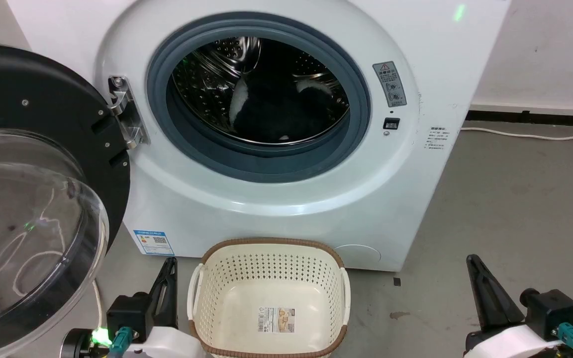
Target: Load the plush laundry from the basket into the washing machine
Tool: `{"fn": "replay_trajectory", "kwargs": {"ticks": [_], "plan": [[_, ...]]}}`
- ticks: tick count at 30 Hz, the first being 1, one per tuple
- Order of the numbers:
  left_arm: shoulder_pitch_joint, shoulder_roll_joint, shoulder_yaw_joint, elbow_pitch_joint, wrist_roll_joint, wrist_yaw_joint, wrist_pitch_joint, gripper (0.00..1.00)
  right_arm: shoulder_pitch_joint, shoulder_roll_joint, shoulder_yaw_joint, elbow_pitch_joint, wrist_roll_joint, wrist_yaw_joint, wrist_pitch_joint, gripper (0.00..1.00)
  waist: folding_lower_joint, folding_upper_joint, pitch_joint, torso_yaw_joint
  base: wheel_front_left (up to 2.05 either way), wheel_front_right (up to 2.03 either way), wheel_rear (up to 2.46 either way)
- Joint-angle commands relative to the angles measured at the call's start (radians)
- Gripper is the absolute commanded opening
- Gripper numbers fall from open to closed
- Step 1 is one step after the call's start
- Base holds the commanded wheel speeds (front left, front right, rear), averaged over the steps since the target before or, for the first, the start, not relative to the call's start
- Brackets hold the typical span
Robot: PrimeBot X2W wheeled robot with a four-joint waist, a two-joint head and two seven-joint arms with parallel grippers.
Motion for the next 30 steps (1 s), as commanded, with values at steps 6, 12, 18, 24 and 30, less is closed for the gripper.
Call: {"fn": "replay_trajectory", "kwargs": {"ticks": [6, 12, 18, 24, 30], "plan": [[-0.011, 0.0, 0.01, -0.015, 0.015, 0.0, 0.018, 0.0, -0.023, 0.0, 0.005, -0.009, -0.017, -0.001, 0.018, 0.0, 0.0001, 0.0, -0.001, -0.002, 0.0, 0.0, 0.0], [-0.012, 0.0, 0.013, -0.021, 0.02, 0.0, 0.028, 0.0, -0.025, 0.0, 0.007, -0.011, -0.022, -0.001, 0.028, 0.0, 0.0001, 0.0, -0.001, -0.003, 0.0, 0.0, 0.0], [-0.013, -0.001, 0.018, -0.028, 0.027, 0.0, 0.04, 0.0, -0.028, 0.0, 0.009, -0.014, -0.028, -0.001, 0.04, 0.0, 0.0001, 0.0, -0.002, -0.004, 0.0, 0.0, 0.0], [-0.014, -0.001, 0.022, -0.035, 0.033, 0.0, 0.053, 0.0, -0.031, 0.0, 0.012, -0.016, -0.034, -0.001, 0.053, 0.0, 0.0001, 0.0, -0.002, -0.006, 0.0, 0.0, 0.0], [-0.015, -0.002, 0.026, -0.042, 0.04, 0.0, 0.065, 0.0, -0.034, 0.0, 0.014, -0.019, -0.041, -0.001, 0.065, 0.0, 0.0001, 0.0, -0.003, -0.007, 0.0, 0.0, 0.0]]}}
